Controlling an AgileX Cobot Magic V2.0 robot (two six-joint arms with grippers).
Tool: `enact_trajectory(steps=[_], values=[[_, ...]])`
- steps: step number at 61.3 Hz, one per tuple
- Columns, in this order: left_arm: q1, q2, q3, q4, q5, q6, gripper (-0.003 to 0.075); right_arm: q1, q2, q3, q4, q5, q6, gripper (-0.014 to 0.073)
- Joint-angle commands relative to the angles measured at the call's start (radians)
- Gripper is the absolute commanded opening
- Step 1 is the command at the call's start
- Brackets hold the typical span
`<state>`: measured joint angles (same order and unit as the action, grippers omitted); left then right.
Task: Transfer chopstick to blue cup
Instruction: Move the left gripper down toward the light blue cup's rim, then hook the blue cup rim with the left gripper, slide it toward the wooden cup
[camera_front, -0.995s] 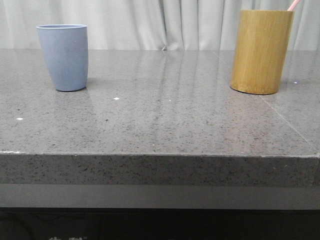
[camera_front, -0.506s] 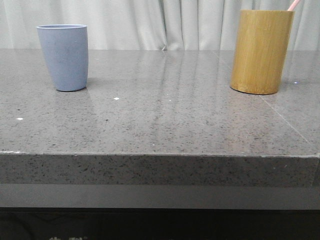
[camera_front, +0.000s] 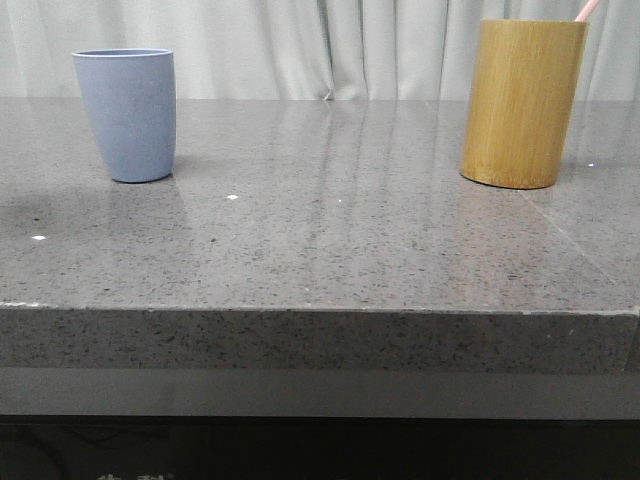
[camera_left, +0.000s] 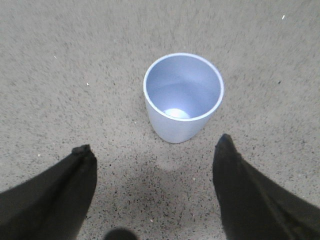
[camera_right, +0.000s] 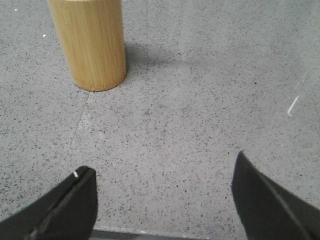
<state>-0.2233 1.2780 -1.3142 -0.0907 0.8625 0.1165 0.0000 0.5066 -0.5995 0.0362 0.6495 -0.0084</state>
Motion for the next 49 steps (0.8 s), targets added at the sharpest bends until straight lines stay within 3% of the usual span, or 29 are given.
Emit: enact_trajectory(steps=[1,23,42,49], values=[[-0.007,0.066,-0.117,-0.006,0.015,0.000,0.0480,-0.006,0.011,-0.032,-0.004,-0.061,-0.011,0.0570],[-0.007,0.345,-0.383,0.040,0.181,0.000,0.0480,-0.006,0.011,-0.032,-0.004,-0.061,-0.011,0.0570],[-0.007,0.476,-0.479,0.033,0.197,0.000,0.0477,-0.006,0.011,-0.032,-0.004,-0.061,-0.011,0.0570],[-0.007,0.495,-0.496,0.026,0.192,0.000,0.0426,-0.006,0.011,-0.032,-0.004,-0.061,-0.011,0.0570]])
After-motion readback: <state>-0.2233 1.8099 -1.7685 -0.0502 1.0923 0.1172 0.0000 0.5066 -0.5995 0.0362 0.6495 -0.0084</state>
